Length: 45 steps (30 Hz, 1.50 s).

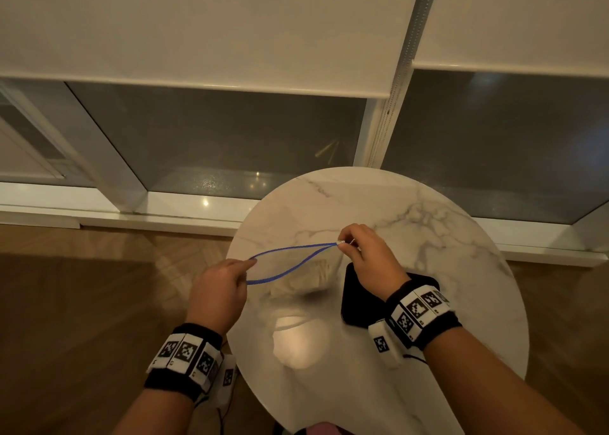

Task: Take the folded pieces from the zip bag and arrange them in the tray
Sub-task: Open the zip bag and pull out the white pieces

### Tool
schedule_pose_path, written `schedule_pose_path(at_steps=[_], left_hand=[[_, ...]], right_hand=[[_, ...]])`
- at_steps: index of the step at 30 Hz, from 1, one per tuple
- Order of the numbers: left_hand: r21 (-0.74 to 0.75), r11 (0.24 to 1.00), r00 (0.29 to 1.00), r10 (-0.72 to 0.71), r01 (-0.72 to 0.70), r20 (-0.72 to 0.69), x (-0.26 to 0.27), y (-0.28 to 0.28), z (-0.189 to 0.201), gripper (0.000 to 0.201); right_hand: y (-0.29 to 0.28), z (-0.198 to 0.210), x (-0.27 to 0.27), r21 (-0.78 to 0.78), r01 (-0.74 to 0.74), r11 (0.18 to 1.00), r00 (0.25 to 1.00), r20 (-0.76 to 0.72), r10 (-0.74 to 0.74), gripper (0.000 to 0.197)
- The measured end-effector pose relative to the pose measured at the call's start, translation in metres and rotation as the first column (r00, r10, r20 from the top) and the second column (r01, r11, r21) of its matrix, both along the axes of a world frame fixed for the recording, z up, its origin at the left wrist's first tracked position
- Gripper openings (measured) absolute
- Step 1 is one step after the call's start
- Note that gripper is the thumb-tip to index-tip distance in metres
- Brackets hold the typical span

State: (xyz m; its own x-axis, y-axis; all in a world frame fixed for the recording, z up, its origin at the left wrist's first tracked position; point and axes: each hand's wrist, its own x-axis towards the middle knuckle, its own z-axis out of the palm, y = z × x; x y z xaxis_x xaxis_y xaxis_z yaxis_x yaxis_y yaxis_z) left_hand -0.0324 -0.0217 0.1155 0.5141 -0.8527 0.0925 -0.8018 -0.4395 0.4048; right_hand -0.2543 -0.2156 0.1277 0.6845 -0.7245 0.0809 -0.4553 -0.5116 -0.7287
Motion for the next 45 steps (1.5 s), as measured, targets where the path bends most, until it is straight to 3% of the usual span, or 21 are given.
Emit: schedule_pose_path(at_steps=[2,5,8,11,15,17,19,22,24,26,28,34,38,42,45], left_hand=[[0.006,0.999,0.999,0.032,-0.032,0.021,-0.01,0.0,0.003,0.049],[-0.004,0.998,0.998,0.068,-0.068,0.0,-0.027,0.002,0.006,0.062],[-0.073,0.996,0.99,0.044,-0.053,-0.131,-0.041,0.001,0.005,0.074],[-0.113,0.993,0.984,0.005,-0.026,-0.176,-0.049,0.002,0.0,0.077],[-0.058,0.998,0.989,-0.008,0.0,-0.149,-0.048,0.01,-0.006,0.069],[-0.021,1.0,0.987,0.018,-0.022,-0.161,-0.044,0.013,-0.008,0.063],[0.008,0.999,0.986,0.042,-0.041,-0.163,-0.041,0.015,-0.008,0.058],[-0.002,0.999,0.992,0.036,-0.036,-0.117,-0.032,0.014,-0.008,0.047],[0.024,0.999,0.995,0.037,-0.035,-0.088,-0.026,0.011,-0.009,0.038],[0.09,0.995,0.998,0.04,-0.035,-0.051,-0.02,0.006,-0.009,0.036],[0.161,0.987,1.0,0.017,-0.017,0.002,-0.015,0.0,-0.009,0.038],[0.325,0.943,0.995,-0.09,0.075,0.032,0.011,-0.038,0.009,0.059],[0.306,0.951,0.998,-0.052,0.039,0.033,0.04,-0.075,0.038,0.064],[0.064,0.998,0.994,-0.014,0.007,0.112,0.057,-0.092,0.054,0.065],[-0.015,0.999,0.986,-0.029,0.032,0.166,0.055,-0.088,0.046,0.063]], right_hand=[[0.006,-0.001,-0.005,-0.082,0.03,0.996,0.999,-0.023,-0.032,0.004],[0.025,0.009,-0.005,-0.311,0.087,0.946,0.996,-0.006,-0.093,0.017],[0.044,0.022,0.006,-0.431,-0.047,0.901,0.998,0.022,0.063,0.019],[0.049,0.014,0.019,-0.482,-0.189,0.855,0.979,-0.16,0.126,0.02],[0.038,0.008,0.023,-0.547,-0.177,0.818,0.939,-0.342,-0.025,0.03],[0.031,0.007,0.021,-0.534,-0.177,0.827,0.94,-0.341,-0.019,0.024],[0.027,0.005,0.019,-0.471,-0.247,0.847,0.941,-0.326,0.093,0.011],[0.028,0.001,0.024,-0.354,-0.404,0.843,0.899,-0.325,0.294,0.019],[0.03,-0.003,0.028,-0.335,-0.47,0.816,0.857,-0.394,0.332,0.025],[0.028,-0.004,0.033,-0.279,-0.521,0.806,0.78,-0.54,0.317,0.027],[0.023,-0.004,0.037,-0.19,-0.498,0.846,0.699,-0.666,0.261,0.031],[-0.017,0.013,0.064,-0.159,-0.327,0.932,0.653,-0.751,0.101,0.046],[-0.047,0.041,0.088,-0.224,-0.231,0.947,0.692,-0.722,-0.002,0.056],[-0.055,0.059,0.099,-0.397,-0.113,0.911,0.825,-0.548,-0.137,0.055],[-0.049,0.048,0.096,-0.472,-0.046,0.88,0.873,-0.448,-0.195,0.049]])
